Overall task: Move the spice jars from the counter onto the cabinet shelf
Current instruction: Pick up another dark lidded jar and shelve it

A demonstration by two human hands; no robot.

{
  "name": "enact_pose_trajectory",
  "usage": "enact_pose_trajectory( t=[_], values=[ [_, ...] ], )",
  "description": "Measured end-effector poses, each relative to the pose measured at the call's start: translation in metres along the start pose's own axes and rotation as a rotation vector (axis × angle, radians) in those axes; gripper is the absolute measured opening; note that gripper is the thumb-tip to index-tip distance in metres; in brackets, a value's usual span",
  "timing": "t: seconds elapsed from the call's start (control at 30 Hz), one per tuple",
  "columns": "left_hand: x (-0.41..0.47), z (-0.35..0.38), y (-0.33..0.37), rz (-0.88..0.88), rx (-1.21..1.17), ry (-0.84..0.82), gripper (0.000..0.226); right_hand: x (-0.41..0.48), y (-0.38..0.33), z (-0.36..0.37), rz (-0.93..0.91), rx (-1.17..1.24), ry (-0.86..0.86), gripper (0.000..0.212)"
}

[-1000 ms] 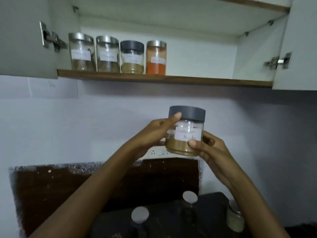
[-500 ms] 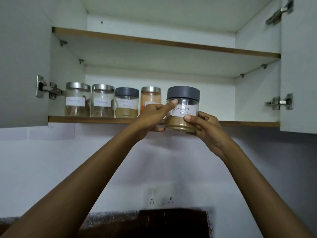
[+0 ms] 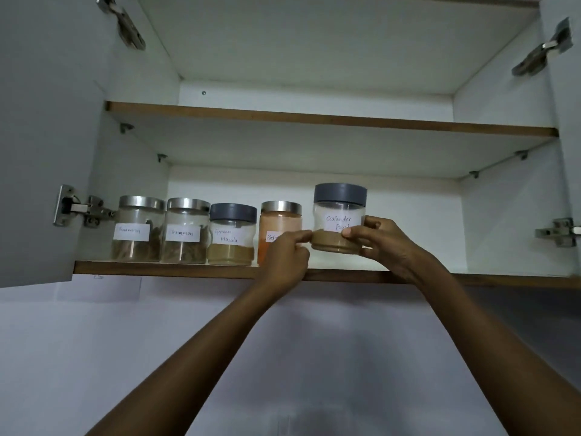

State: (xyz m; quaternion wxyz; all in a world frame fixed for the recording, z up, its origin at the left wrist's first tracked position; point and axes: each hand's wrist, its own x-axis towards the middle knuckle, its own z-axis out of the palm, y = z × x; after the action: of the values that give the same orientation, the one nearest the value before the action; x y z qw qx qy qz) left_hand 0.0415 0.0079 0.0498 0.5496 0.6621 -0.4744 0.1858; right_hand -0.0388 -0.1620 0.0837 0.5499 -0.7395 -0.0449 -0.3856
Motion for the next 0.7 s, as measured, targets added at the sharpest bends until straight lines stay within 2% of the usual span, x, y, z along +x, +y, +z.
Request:
enact_pose_trajectory(
  t=[0.3, 0.43, 0.57, 0.7],
  values=[
    [-0.012, 0.024, -0.022, 0.086, 0.169, -0.048, 0.044, 0.021, 0.022, -0.008, 0.128, 0.029, -0.125, 0.037],
    [-0.016, 0.032, -0.023, 0.130, 0.261, 0.005, 0.039, 0.025, 0.022, -0.010, 0.159, -0.064, -0.178, 0.038],
    [-0.021, 0.037, -0.022, 0.104, 0.407, 0.000, 0.052, 0.024, 0.018, -0.007, 0.184, -0.110, -0.219, 0.034],
    [-0.023, 0.038, -0.021, 0.076, 0.432, -0.019, 0.056, 0.023, 0.016, -0.001, 0.204, -0.285, -0.211, 0.027]
  ],
)
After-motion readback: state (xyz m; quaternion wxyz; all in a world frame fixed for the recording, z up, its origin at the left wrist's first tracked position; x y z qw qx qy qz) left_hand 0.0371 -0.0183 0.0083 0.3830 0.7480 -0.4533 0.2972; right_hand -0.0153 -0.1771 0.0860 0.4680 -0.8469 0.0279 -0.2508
